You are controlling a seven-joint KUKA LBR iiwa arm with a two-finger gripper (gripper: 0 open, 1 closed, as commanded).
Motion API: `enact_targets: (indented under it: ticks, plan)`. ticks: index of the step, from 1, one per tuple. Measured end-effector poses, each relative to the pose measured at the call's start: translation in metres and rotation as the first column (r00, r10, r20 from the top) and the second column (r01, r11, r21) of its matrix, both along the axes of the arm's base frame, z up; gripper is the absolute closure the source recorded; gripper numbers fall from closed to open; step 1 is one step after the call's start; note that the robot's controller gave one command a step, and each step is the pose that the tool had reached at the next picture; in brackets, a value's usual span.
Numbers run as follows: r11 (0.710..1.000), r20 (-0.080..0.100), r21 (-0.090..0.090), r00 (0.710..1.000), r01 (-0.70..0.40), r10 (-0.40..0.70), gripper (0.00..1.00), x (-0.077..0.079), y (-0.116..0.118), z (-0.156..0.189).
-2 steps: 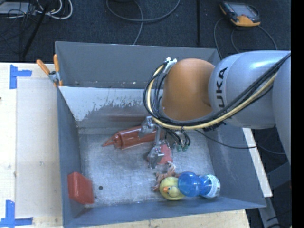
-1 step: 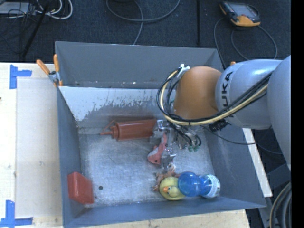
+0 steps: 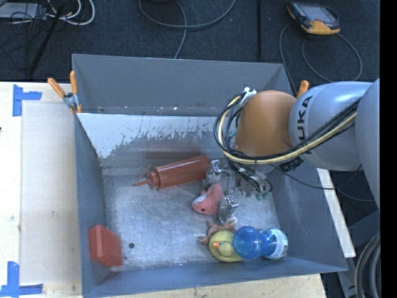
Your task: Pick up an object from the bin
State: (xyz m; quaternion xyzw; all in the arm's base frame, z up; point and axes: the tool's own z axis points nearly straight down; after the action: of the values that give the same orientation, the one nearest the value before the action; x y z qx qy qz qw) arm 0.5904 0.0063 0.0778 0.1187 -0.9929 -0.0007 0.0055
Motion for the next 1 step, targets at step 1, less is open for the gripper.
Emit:
enact_targets:
  ticks: [1]
  plan:
    - [1.000, 0.009, 0.001, 1.000, -0.016, 0.016, 0.00, -0.0008, -0.0153, 0.0143]
